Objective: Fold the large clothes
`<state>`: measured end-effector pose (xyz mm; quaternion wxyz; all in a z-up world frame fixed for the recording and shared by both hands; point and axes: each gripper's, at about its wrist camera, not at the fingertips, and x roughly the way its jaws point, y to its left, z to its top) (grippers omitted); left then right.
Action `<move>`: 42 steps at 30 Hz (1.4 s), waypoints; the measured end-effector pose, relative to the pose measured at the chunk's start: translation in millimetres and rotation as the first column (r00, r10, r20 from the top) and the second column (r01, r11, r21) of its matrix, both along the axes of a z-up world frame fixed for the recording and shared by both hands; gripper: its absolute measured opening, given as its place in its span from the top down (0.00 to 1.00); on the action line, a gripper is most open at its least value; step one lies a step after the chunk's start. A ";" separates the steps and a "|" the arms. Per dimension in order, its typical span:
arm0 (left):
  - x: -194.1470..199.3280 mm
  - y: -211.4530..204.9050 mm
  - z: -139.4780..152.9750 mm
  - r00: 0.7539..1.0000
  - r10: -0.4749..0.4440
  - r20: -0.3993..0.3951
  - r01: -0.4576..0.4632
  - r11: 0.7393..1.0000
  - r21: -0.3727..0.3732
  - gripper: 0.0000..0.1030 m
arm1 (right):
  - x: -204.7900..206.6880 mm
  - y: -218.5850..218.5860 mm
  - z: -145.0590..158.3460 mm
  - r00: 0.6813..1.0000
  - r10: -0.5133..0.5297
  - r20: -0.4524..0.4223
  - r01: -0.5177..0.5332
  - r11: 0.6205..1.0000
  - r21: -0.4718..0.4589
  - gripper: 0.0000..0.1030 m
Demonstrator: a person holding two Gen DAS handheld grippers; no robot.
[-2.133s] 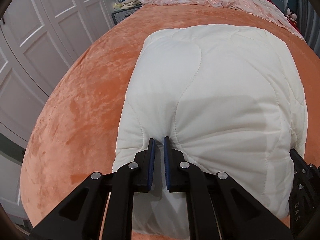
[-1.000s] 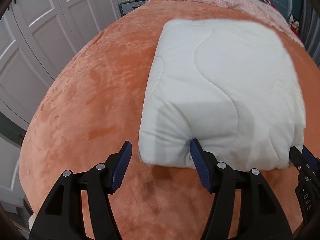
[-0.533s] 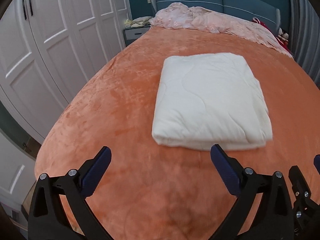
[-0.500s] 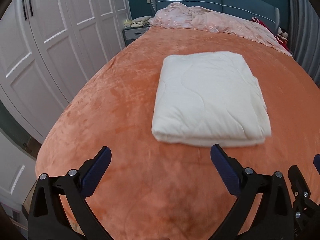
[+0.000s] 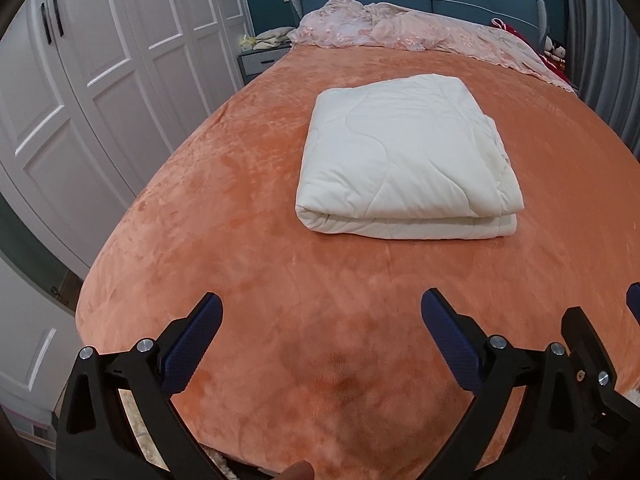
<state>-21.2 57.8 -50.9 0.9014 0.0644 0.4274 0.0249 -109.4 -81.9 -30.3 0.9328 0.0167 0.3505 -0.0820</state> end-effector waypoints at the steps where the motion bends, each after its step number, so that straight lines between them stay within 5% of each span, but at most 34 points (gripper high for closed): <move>1: -0.7 -0.2 0.1 1.000 0.004 0.002 -0.004 1.000 0.004 0.06 | -0.9 1.7 -0.1 1.000 -0.001 0.000 0.001 1.000 -0.001 0.22; 42: -4.8 9.4 -3.8 0.999 0.041 -0.002 -0.041 0.999 -0.002 0.06 | -1.7 12.3 -5.5 1.000 -0.023 -0.020 0.023 1.000 0.019 0.21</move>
